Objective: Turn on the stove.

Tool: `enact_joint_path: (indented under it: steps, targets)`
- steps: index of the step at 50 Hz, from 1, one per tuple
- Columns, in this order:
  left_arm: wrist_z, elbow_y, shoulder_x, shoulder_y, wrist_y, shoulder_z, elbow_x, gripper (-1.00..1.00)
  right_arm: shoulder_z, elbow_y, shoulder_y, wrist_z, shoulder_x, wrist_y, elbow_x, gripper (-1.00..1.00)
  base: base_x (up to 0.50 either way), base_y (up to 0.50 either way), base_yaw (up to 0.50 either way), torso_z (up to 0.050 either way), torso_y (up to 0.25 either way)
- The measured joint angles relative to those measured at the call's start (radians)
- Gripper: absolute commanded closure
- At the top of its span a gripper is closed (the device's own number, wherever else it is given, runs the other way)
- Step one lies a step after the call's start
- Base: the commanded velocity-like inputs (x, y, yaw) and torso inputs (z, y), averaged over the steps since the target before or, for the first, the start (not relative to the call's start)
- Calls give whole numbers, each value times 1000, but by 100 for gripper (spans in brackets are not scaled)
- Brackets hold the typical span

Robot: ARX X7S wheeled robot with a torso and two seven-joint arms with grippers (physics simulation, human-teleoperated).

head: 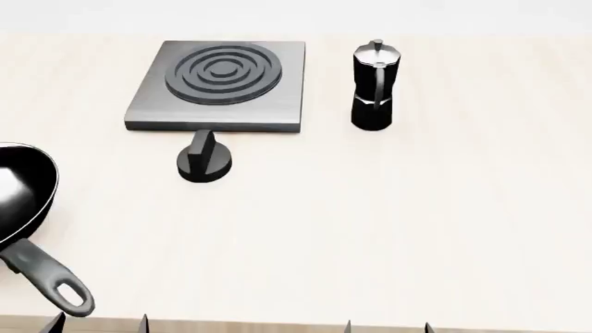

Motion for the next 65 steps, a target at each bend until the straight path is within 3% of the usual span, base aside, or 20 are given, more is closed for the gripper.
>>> enact_joint_path:
  steps: [18,30,47,65]
  targets:
    - [-52,19,-39,3,-23,42,-26,-100,-54,-28,-4,49,40,36,13,-100,0,0,0,0,0]
    - [-87,155,-66,19,-123,64,-36,-100,-86,-169,-19,63,72,146,28,-100,0,0,0,0,0]
    - [-116,545,-112,-17,-424,108,-29,-100,-124,-571,44,79,118,512,43,-100,0,0,0,0,0]
    - [-138,711,-125,-89,-589,133,-42,-100,-147,-769,112,102,137,706,53,-100,0,0,0,0,0]
